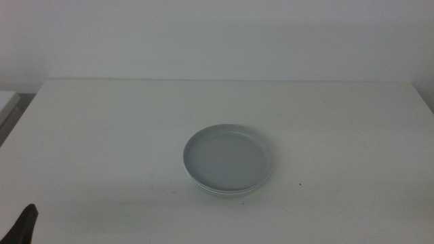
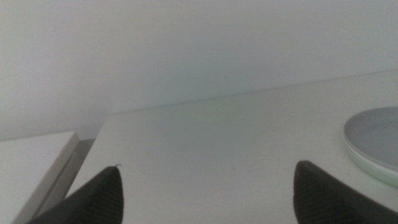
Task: Stack the three bowls on top of each other.
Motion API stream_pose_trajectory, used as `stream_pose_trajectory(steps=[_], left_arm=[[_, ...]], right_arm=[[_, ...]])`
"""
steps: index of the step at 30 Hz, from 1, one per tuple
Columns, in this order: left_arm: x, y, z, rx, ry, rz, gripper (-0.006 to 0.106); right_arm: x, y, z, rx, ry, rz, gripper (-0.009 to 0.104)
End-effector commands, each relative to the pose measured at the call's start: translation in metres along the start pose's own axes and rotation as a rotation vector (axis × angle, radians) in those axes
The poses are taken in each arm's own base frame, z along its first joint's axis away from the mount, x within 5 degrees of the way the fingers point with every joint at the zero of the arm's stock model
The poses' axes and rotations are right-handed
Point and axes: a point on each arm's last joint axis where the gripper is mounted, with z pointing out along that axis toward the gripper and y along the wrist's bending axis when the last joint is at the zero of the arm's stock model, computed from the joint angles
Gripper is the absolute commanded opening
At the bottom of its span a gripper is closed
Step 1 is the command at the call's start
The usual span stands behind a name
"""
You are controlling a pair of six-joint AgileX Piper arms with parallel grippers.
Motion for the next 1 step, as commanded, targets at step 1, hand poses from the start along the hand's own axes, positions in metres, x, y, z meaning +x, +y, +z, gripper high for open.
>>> stream_pose_trajectory(steps=[1], left_arm=[[-0.0010,0.0001,-0.0002,-0.002,-0.014,-0.004,0.094]], right_arm=[[0.0002,-0.0005,-0.0001,0.009,-0.010,-0.013,0.093]])
